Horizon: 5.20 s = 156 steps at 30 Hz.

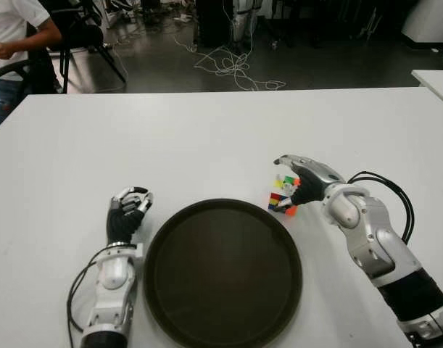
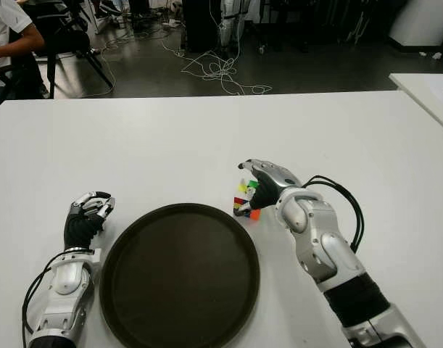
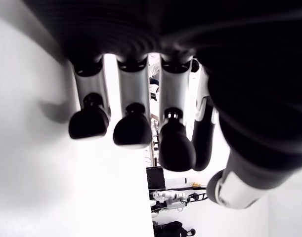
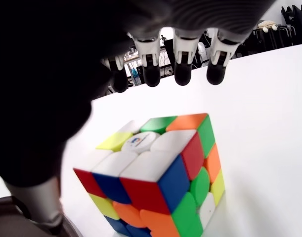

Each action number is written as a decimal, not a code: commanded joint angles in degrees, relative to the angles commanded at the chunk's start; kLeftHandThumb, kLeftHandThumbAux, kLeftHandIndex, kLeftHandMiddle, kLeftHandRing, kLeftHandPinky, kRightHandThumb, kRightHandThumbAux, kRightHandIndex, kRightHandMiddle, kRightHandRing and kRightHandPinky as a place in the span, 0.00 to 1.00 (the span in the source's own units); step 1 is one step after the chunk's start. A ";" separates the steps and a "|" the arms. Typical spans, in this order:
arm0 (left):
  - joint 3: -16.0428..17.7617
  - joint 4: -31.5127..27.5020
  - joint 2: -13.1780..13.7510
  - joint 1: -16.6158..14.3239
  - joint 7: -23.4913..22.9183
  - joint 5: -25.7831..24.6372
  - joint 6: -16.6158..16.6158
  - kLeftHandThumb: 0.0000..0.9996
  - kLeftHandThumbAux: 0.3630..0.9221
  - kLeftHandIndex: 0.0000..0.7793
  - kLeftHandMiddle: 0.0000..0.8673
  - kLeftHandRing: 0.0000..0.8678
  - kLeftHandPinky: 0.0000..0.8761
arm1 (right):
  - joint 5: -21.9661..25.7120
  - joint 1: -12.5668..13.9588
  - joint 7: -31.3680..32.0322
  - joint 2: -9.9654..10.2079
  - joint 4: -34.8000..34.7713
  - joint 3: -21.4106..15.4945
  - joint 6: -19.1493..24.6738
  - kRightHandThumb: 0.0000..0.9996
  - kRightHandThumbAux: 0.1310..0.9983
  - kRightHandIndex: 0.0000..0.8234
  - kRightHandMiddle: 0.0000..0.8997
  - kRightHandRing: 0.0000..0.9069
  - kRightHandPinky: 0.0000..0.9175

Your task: Pick up the Rubik's Cube and put it in the plate

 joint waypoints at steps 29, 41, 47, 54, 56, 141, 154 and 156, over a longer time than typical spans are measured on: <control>-0.06 0.39 0.07 0.07 0.12 0.72 -1.44 0.70 0.62 0.57 0.94 0.95 0.92 | 1.16 0.99 -1.89 0.80 1.54 0.07 0.62 0.00 0.74 0.00 0.00 0.00 0.00; 0.01 0.25 0.28 -0.10 -0.22 0.64 -0.49 0.70 0.62 0.57 0.94 0.96 0.92 | 1.32 1.16 -2.40 0.75 2.39 0.04 0.01 0.00 0.73 0.00 0.00 0.00 0.00; 0.24 0.26 0.00 -0.19 -0.11 0.30 -0.71 0.70 0.61 0.57 0.94 0.96 0.93 | 1.07 1.19 -2.68 0.50 2.68 0.20 -0.28 0.00 0.70 0.00 0.00 0.00 0.00; 0.23 0.10 -0.11 -0.03 -0.28 0.14 -1.10 0.70 0.62 0.57 0.94 0.95 0.92 | 0.48 1.24 -2.64 0.22 2.72 0.42 -0.27 0.00 0.67 0.00 0.00 0.00 0.00; 0.15 -0.12 -0.06 0.03 -0.35 0.17 -0.83 0.70 0.62 0.57 0.94 0.95 0.92 | 0.33 1.28 -2.75 0.16 2.78 0.47 -0.28 0.00 0.67 0.00 0.00 0.00 0.00; 0.08 -1.28 -0.75 0.57 0.62 0.53 1.36 0.70 0.61 0.57 0.93 0.94 0.91 | 0.37 -2.47 -5.71 -0.17 12.54 1.32 -7.83 0.00 0.75 0.00 0.00 0.00 0.00; 0.29 -1.31 -0.90 0.42 0.67 0.24 1.90 0.70 0.62 0.57 0.93 0.94 0.91 | 0.75 -3.03 -6.01 0.10 13.94 1.42 -8.60 0.00 0.73 0.00 0.00 0.00 0.00; 0.34 -1.48 -1.04 0.48 0.81 0.22 1.96 0.70 0.62 0.57 0.93 0.94 0.92 | 0.79 -3.07 -5.98 0.12 13.95 1.42 -8.60 0.00 0.74 0.00 0.00 0.00 0.00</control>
